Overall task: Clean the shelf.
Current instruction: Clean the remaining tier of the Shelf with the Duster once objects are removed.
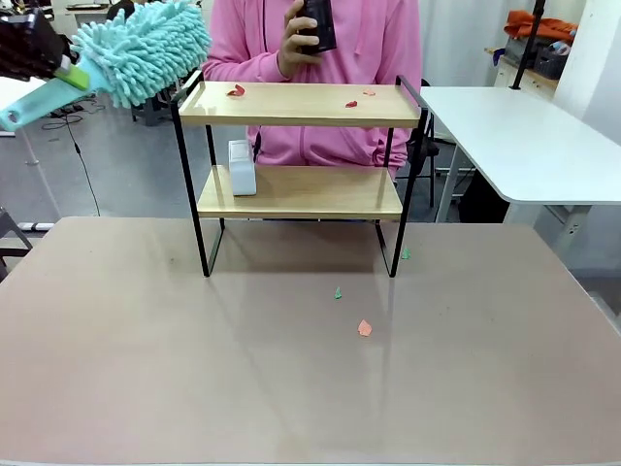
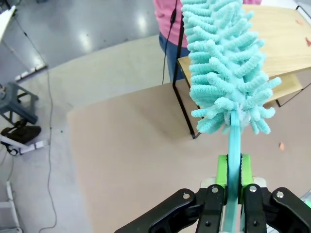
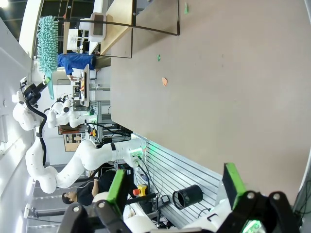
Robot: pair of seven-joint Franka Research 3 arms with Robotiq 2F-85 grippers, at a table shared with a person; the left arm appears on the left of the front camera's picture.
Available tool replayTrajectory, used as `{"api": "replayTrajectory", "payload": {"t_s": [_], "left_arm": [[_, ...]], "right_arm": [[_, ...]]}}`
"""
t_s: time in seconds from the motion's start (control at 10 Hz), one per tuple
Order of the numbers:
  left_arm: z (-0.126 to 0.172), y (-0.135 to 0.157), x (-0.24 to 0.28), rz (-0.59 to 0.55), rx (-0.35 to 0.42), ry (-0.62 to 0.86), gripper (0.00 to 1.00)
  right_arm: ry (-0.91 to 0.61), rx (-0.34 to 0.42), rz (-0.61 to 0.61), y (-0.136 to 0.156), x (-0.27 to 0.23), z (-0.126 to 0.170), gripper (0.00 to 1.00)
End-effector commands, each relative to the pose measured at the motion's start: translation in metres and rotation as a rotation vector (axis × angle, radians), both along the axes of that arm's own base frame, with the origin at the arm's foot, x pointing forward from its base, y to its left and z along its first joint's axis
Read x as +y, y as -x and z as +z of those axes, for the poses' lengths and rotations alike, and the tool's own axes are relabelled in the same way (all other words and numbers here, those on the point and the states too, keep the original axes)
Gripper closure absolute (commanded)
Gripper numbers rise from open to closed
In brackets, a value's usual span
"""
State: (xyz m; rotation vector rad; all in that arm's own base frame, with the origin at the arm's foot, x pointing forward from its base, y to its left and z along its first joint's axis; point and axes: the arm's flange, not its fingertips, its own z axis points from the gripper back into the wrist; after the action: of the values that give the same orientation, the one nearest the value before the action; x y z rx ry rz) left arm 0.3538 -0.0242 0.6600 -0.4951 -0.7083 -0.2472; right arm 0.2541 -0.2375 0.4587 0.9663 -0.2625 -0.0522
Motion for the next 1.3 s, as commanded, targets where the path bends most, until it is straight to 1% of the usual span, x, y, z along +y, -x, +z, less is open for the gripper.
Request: {"api": "replayTrajectory", "payload": {"t_s": [0.0,0.1,0.2,0.3,0.4,0.5,0.8,1.0,1.2], "left_arm": [[0.001,-0.007,-0.01,-0.007,0.005,-0.008,0.88],[0.004,-0.005,-0.014,0.041,-0.009,0.022,0.88],[0.012,-0.008,-0.025,0.112,-0.016,0.012,0.88],[0.018,-0.011,-0.038,0.138,-0.012,-0.002,0.88],[0.022,-0.012,-0.051,0.14,-0.001,-0.012,0.88],[0.023,-0.013,-0.061,0.126,-0.006,-0.029,0.88],[0.013,-0.027,-0.085,0.104,0.089,-0.105,0.88],[0.007,-0.035,-0.096,0.09,0.119,-0.13,0.88],[0.007,-0.041,-0.111,0.066,0.128,-0.146,0.88]], "right_arm": [[0.004,-0.018,0.018,0.001,-0.002,0.002,0.0],[0.004,-0.018,0.018,0.001,-0.002,0.002,0.0],[0.004,-0.018,0.018,0.001,-0.002,0.002,0.0],[0.004,-0.018,0.018,0.001,-0.002,0.002,0.0],[0.004,-0.018,0.018,0.001,-0.002,0.002,0.0],[0.004,-0.018,0.018,0.001,-0.002,0.002,0.0],[0.004,-0.018,0.018,0.001,-0.002,0.002,0.0],[0.004,-0.018,0.018,0.001,-0.002,0.002,0.0],[0.004,-0.018,0.018,0.001,-0.002,0.002,0.0]]}}
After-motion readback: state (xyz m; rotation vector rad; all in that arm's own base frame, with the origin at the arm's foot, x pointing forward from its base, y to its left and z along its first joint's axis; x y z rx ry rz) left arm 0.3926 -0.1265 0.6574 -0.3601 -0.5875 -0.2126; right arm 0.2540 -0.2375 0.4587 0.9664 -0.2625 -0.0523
